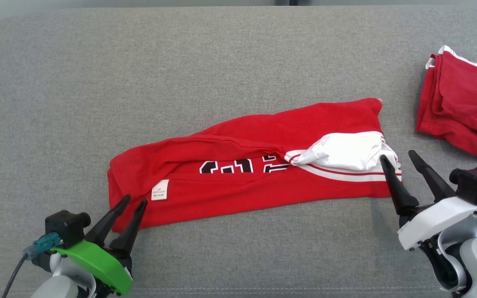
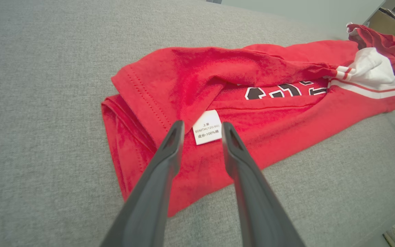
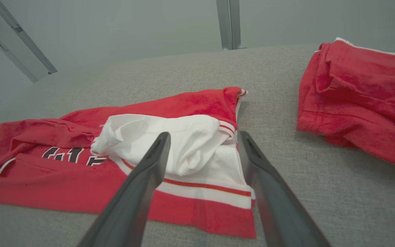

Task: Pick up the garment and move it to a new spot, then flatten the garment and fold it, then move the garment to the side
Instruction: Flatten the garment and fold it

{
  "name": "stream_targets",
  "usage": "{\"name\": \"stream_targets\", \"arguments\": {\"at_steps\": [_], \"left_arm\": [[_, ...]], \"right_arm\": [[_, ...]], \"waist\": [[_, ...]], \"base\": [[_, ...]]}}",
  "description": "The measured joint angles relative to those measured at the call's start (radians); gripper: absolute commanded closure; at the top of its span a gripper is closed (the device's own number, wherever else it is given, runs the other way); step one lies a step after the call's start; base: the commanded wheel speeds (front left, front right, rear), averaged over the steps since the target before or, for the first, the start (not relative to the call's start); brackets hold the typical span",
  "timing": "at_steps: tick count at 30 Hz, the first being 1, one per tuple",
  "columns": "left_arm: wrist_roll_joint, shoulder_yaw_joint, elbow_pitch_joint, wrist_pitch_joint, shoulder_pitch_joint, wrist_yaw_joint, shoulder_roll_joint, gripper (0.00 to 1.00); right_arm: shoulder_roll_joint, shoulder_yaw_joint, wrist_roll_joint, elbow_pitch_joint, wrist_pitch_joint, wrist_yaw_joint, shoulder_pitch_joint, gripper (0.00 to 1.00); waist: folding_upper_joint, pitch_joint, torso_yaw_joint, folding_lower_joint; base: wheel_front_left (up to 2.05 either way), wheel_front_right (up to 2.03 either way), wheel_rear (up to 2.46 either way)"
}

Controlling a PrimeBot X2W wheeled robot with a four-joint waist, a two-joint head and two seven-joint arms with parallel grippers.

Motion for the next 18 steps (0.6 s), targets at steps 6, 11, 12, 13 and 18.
{"name": "stream_targets", "arguments": {"at_steps": [6,11,12,13,18], "left_arm": [[0.007,0.14,-0.025,0.0,0.016,0.001,-0.047,0.4],[0.056,0.234,-0.085,0.0,0.016,0.027,-0.097,0.34],[0.065,0.246,-0.096,0.0,0.016,0.029,-0.107,0.34],[0.075,0.256,-0.106,0.0,0.016,0.036,-0.115,0.33],[0.11,0.299,-0.14,-0.002,0.024,0.044,-0.139,0.34]], "right_arm": [[-0.012,-0.039,0.036,0.076,0.065,-0.009,-0.058,0.0],[-0.012,-0.053,0.07,0.158,0.117,-0.011,-0.095,0.0],[-0.013,-0.053,0.07,0.174,0.127,-0.011,-0.102,0.0],[-0.013,-0.054,0.072,0.189,0.137,-0.015,-0.107,0.0],[0.001,-0.055,0.095,0.273,0.173,-0.018,-0.16,0.0]], "waist": [[0.0,-0.004,0.01,0.0],[0.0,-0.003,0.036,0.0],[0.0,-0.003,0.043,0.0],[0.0,-0.002,0.05,0.0],[0.0,0.007,0.087,0.0]], "base": [[0.0,0.0,0.0],[0.0,0.0,0.0],[0.0,0.0,0.0],[0.0,0.0,0.0],[0.0,0.0,0.0]]}}
